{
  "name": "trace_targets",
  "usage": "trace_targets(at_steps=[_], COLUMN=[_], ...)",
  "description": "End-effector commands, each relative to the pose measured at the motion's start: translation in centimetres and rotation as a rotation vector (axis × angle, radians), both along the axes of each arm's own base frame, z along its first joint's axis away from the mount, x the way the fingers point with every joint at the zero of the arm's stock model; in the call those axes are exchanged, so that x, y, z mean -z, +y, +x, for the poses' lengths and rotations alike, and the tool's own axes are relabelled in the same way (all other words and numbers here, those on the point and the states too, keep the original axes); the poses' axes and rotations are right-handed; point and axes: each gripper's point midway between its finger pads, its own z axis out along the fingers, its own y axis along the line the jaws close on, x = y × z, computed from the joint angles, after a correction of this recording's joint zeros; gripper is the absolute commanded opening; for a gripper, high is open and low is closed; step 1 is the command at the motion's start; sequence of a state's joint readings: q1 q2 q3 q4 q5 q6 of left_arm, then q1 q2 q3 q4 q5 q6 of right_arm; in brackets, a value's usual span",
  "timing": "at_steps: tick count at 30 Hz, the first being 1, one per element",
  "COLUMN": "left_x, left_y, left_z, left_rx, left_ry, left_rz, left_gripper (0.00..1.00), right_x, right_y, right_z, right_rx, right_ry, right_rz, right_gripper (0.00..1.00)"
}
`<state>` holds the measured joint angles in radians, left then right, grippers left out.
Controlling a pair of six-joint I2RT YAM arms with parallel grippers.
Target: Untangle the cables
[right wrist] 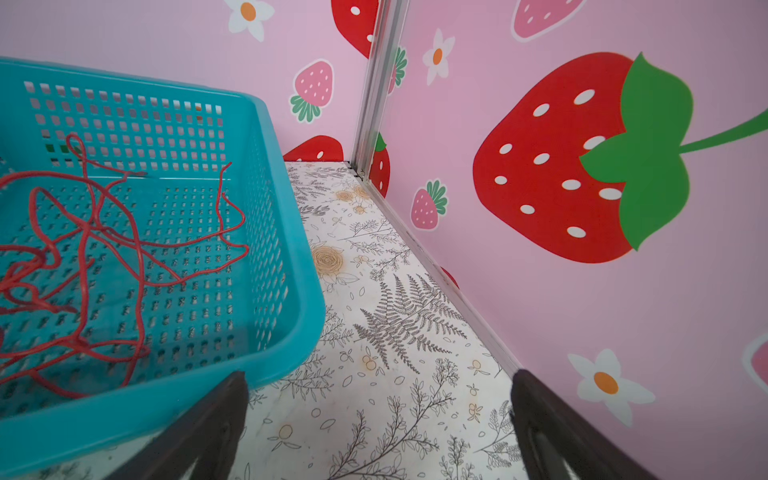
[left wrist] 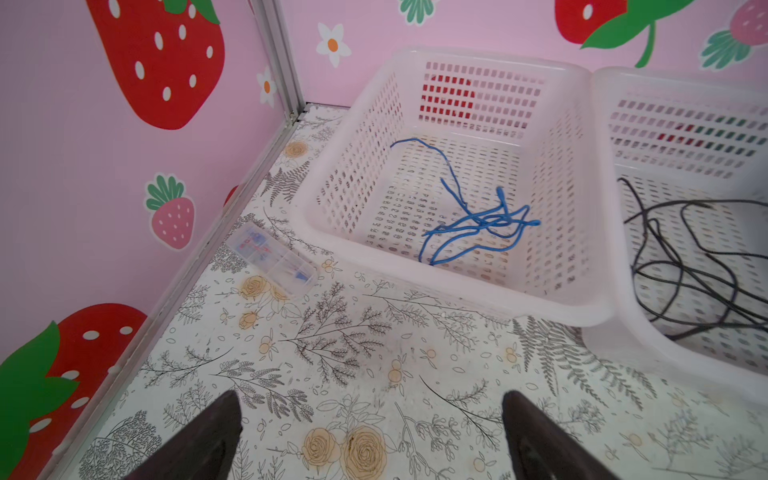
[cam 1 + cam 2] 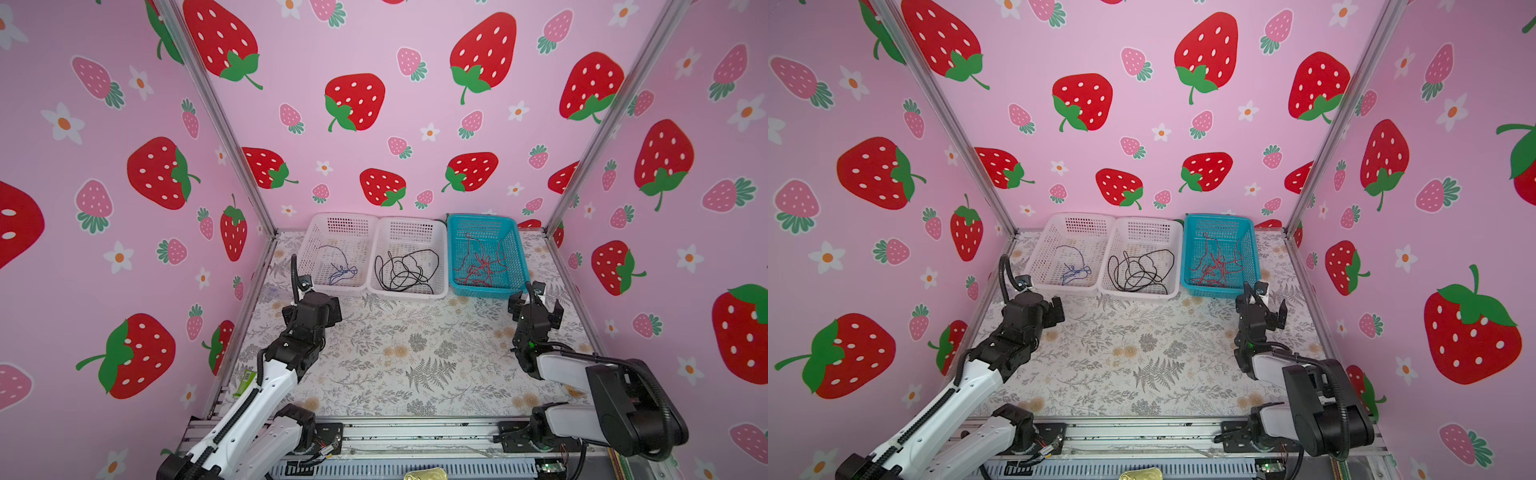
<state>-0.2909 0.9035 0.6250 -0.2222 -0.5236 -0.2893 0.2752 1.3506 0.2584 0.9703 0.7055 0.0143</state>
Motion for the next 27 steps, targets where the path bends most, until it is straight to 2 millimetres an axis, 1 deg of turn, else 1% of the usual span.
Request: trace_targets(at_steps=[1, 3, 4, 5, 9, 10, 12, 14, 16, 17, 18, 20, 21, 22, 24, 27], left_x=[0.2, 0.8, 1.2, 1.3, 2.3, 2.7, 3.2, 3.5, 3.9, 4.2, 4.5, 5.0, 5.0, 4.9, 5.1, 6.3], left_y=[1.6, 1.9, 2.0, 2.0, 2.7, 3.1, 3.7, 4.1, 4.3, 4.5, 4.6, 5.0, 5.1, 5.0, 5.0, 5.3], left_z=[0.6, 1.0, 1.3, 1.5, 2.2, 2.3, 2.4, 2.7, 3.1, 3.3, 3.5, 3.9, 4.2, 4.5, 4.9, 5.0], left_rx=[-0.081, -0.093, -0.096, -0.092, -0.107, -0.118, -0.132, -0.130, -0.128, -0.130, -0.130, -0.131, -0.132, -0.113, -0.083, -0.080], left_ry=[-0.038, -0.040, -0.036, -0.035, -0.034, -0.032, -0.027, -0.033, -0.030, -0.024, -0.019, -0.002, -0.009, -0.016, -0.013, -0.016], left_rz=[-0.034, -0.060, -0.076, -0.085, -0.077, -0.073, -0.082, -0.084, -0.086, -0.085, -0.084, -0.100, -0.098, -0.085, -0.041, -0.050], left_gripper=[0.99, 0.99, 0.99, 0.99, 0.99, 0.99, 0.99, 0.99, 0.99, 0.99, 0.99, 0.99, 0.99, 0.99, 0.99, 0.99], right_x=[-1.6, -1.3, -1.6, -1.5, -0.8, -0.9, -0.1, 0.0, 0.9, 1.1, 1.3, 0.9, 1.2, 1.4, 1.1, 1.1], right_y=[0.5, 0.4, 0.6, 0.9, 0.5, 0.8, 1.6, 1.6, 1.8, 1.9, 1.9, 1.7, 1.7, 1.7, 1.7, 1.6], right_z=[0.8, 0.5, 0.5, 0.7, 0.7, 1.1, 2.0, 2.5, 3.4, 3.5, 3.1, 2.9, 3.0, 3.0, 2.9, 2.9], right_rx=[-0.050, -0.050, -0.063, -0.086, -0.084, -0.102, -0.144, -0.159, -0.197, -0.209, -0.214, -0.212, -0.210, -0.209, -0.210, -0.207], right_ry=[-0.093, -0.116, -0.140, -0.141, -0.170, -0.169, -0.114, -0.111, -0.067, -0.067, -0.071, -0.112, -0.089, -0.078, -0.097, -0.091], right_rz=[0.002, 0.023, 0.036, 0.053, 0.077, 0.071, 0.064, 0.075, 0.092, 0.096, 0.101, 0.096, 0.099, 0.099, 0.097, 0.097], right_gripper=[0.99, 0.99, 0.99, 0.99, 0.99, 0.99, 0.99, 0.99, 0.99, 0.99, 0.99, 0.99, 0.99, 0.99, 0.99, 0.99])
